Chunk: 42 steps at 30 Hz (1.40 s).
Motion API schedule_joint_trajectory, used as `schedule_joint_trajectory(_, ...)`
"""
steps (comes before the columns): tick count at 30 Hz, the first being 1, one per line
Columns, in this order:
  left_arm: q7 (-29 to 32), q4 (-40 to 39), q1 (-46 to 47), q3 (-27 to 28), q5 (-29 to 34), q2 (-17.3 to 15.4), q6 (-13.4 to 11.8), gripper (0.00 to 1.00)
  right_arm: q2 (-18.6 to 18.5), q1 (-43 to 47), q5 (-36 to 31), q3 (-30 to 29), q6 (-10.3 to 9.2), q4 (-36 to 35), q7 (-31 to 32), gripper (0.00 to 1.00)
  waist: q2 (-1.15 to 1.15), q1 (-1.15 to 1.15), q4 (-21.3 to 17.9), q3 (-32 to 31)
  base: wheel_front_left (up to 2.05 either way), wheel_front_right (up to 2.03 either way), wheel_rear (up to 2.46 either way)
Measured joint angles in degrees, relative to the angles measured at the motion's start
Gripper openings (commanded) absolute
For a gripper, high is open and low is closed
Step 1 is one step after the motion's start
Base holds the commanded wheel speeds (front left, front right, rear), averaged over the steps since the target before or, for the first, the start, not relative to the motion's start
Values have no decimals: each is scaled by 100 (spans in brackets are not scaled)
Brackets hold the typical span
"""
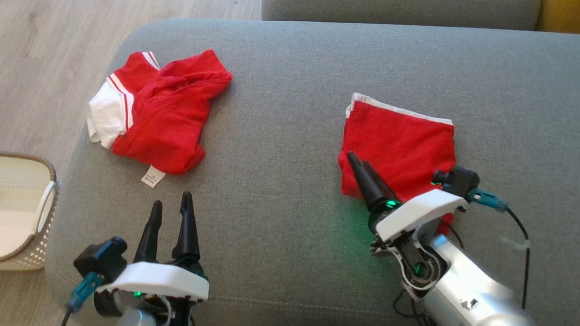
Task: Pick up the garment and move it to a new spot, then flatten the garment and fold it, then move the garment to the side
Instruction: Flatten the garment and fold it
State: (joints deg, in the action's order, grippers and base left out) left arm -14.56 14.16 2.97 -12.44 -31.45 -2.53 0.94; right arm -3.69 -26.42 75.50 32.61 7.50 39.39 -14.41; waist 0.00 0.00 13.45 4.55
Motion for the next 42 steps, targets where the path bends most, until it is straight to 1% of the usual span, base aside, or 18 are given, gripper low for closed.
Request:
schedule_joint_trajectory(2, 0, 4, 0, -9, -7, 0, 0, 100, 0, 0, -114, 99, 0, -74, 0, 100, 0, 0, 9, 12, 0, 0, 0)
schedule_joint_trajectory(5, 0, 19, 1, -26, -7, 0, 0, 100, 0, 1, -156, 236, 0, 15, 0, 100, 0, 0, 28, 30, 0, 0, 0)
schedule_joint_trajectory(11, 0, 43, 2, -42, -7, 0, 0, 100, -1, -17, 68, 431, 0, 576, 90, 100, 0, 0, 53, 40, 0, 0, 0)
schedule_joint_trajectory(14, 0, 44, 3, -41, -7, 0, 0, 100, -2, -102, 159, 580, 0, 778, 268, 100, 0, 0, 31, 48, 0, 0, 0)
schedule_joint_trajectory(16, 0, 44, 4, -41, -7, 0, 0, 100, -3, -171, 307, 613, 0, 714, 305, 100, 0, 0, 10, 58, 0, 0, 0)
schedule_joint_trajectory(20, 0, 44, 7, -30, -7, 0, -1, 100, -40, -362, 292, 595, 0, 617, 215, 100, 0, 0, -44, 50, 0, 0, 0)
schedule_joint_trajectory(24, 0, 27, 2, 66, 2, -4, -49, 100, -331, -463, -141, 510, 0, 355, 55, 100, 0, 0, -175, -20, 0, 0, 0)
schedule_joint_trajectory(26, 0, -54, -7, 105, 1, -1, -51, 100, -591, -491, -664, 437, 0, 277, 20, 100, 0, 0, -266, -69, 0, 0, 0)
schedule_joint_trajectory(27, 0, -113, -17, 153, 0, 0, -51, 100, -716, -487, -1042, 274, 0, 237, 19, 100, 0, 0, -321, -93, 0, 0, 0)
schedule_joint_trajectory(29, 0, -209, -44, 253, -5, -4, -53, 100, -915, -483, -1834, -249, 0, 63, 19, 100, 0, 0, -444, -132, 0, 0, 0)
schedule_joint_trajectory(30, 0, -282, -50, 293, -5, -3, -53, 100, -1020, -441, -2688, -804, 0, -193, 18, 100, 0, 0, -573, -165, 0, 0, 0)
schedule_joint_trajectory(31, 0, -310, -49, 315, -5, -1, -55, 100, -1032, -379, -3142, -1088, 0, -370, 8, 100, 0, 0, -639, -182, 0, 0, 0)
schedule_joint_trajectory(34, -1, -407, -52, 434, -5, -2, -101, 100, -943, 68, -4301, -1880, 0, -954, -5, 100, 0, 0, -820, -223, 0, 0, 0)
schedule_joint_trajectory(37, -1, -492, -59, 460, 94, -1, -102, 100, -705, 730, -5248, -2474, 0, -1482, -7, 100, 0, 0, -971, -248, 0, 0, 0)
schedule_joint_trajectory(38, -1, -492, -59, 460, 94, -1, -102, 100, -705, 730, -5248, -2474, 0, -1482, -7, 100, 0, 0, -971, -248, 0, 0, 0)
schedule_joint_trajectory(40, 0, -502, -64, 461, 259, 0, -104, 100, -474, 1133, -5592, -2837, 0, -1739, -7, 100, 0, -1, -1052, -252, 0, 0, 0)
schedule_joint_trajectory(41, 0, -505, -68, 460, 342, 0, -119, 100, -394, 1296, -5791, -2963, 0, -1859, -5, 100, 0, 0, -1084, -252, 0, 0, 0)
schedule_joint_trajectory(42, -1, -534, -92, 456, 598, 0, -142, 100, -287, 1534, -6229, -3166, 0, -2102, -5, 100, 0, 0, -1134, -249, 0, 0, 0)
